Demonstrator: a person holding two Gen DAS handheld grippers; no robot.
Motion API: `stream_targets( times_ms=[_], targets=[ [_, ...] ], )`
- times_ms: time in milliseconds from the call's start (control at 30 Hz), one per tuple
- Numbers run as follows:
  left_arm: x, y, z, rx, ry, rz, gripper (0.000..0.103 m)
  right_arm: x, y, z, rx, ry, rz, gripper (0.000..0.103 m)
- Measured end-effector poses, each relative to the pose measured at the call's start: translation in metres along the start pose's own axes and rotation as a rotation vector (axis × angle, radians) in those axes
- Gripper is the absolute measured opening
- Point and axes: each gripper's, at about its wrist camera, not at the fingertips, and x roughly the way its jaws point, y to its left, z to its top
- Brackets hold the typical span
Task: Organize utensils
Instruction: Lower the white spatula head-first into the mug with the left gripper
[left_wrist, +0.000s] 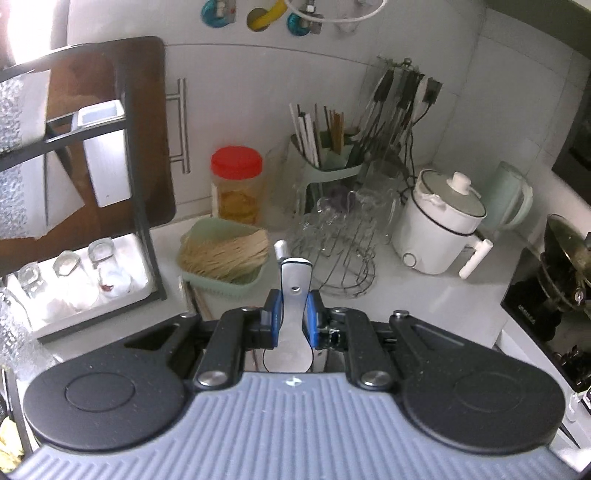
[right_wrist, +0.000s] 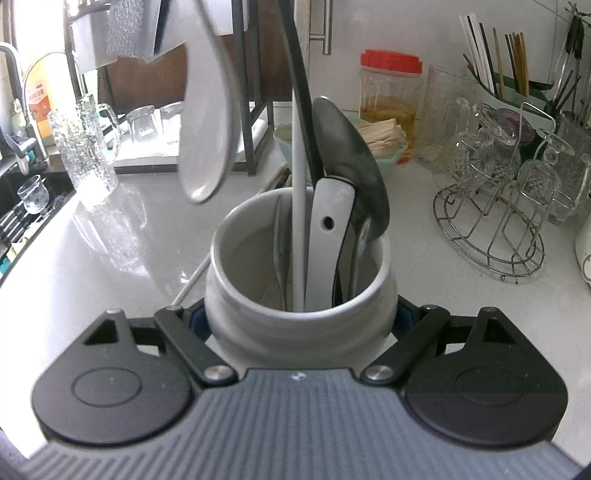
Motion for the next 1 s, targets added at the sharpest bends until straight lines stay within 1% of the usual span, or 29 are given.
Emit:
stream_targets(
  times_ms=[167, 267, 333, 500, 733, 900, 1000],
  targets=[
    [0.017, -0.006, -0.003, -0.005, 0.027, -0.028, 0.017, 0.000, 0.000, 0.000, -0.005, -0.001, 0.004, 0.091],
    [0.030, -0.008, -0.007, -0.004, 0.068, -0.048, 0.017, 0.000, -0.001, 0.000, -0.003, -0.006, 0.005, 0.091],
    [0.038, -0.010, -0.009, 0.016, 0.086, -0.048, 0.017, 0.000, 0.000, 0.000, -0.001, -0.007, 0.004, 0.091],
    [0.059, -0.008, -0.013, 0.015, 0.187, -0.057, 0.017, 0.000, 0.000, -0.001, -0.003, -0.012, 0.004, 0.091],
    [0.085, -0.015, -0.012, 0.060, 0.331, -0.061, 0.017, 0.000, -0.001, -0.001, -0.006, -0.010, 0.009, 0.091],
    [0.107, -0.020, -0.011, 0.049, 0.429, -0.050, 0.017, -0.001, -0.001, -0.001, -0.013, -0.016, 0.014, 0.091],
    [0.114, -0.019, -0.011, 0.033, 0.462, -0.040, 0.017, -0.001, -0.002, -0.002, -0.020, -0.017, 0.021, 0.091]
  ],
)
